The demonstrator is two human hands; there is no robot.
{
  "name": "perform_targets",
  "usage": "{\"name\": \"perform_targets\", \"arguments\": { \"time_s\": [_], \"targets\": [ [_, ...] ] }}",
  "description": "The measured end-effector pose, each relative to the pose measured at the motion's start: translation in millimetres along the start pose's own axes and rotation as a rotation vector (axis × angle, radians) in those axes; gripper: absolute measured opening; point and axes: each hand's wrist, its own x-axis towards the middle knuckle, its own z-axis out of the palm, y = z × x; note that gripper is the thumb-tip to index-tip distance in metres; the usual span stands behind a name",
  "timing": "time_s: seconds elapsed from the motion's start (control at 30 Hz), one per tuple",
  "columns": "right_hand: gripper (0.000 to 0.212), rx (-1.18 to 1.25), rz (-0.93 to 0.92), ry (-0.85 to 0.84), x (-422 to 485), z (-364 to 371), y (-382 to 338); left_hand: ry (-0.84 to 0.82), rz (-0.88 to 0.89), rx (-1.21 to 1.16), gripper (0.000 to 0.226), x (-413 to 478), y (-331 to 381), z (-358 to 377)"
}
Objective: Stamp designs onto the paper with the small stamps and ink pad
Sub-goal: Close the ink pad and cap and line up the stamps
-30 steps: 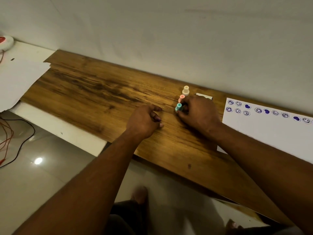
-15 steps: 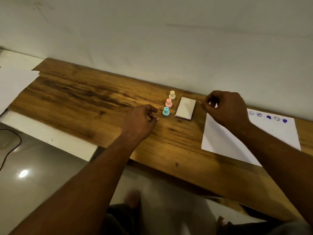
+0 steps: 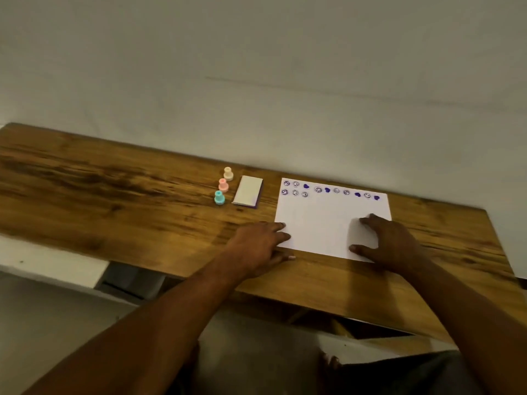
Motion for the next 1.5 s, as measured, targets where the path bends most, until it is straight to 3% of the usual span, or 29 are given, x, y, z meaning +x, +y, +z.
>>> {"name": "perform_targets", "arguments": {
  "time_s": [0.27, 1.17, 1.3, 1.37, 1.5],
  "targets": [
    [0.1, -0.017, -0.021, -0.045, -20.3, 3.7, 6.1, -0.002, -0.084, 0.02, 0.071, -14.1, 6.9, 9.1],
    [0.099, -0.091, -0.044, -0.09, -23.4, -2.9, -7.8, 0.044, -0.131, 0.018, 0.072, -20.7, 12.8, 9.2],
    [0.08, 0.012, -0.05, 0.123, -18.4, -6.2, -0.7, 0.085, -0.145, 0.026, 0.071, -22.1, 13.1, 5.2],
    [0.063, 0.041, -0.042, 0.29, -15.0, -6.4, 1.2, 0.146, -0.146, 0.019, 0.073, -20.1, 14.1, 1.4],
    [0.045, 0.196, -0.063, 0.451, -6.2, -6.2, -4.8, 0.294, -0.135, -0.119, 0.08, -9.2, 23.4, -3.9]
  ]
}}
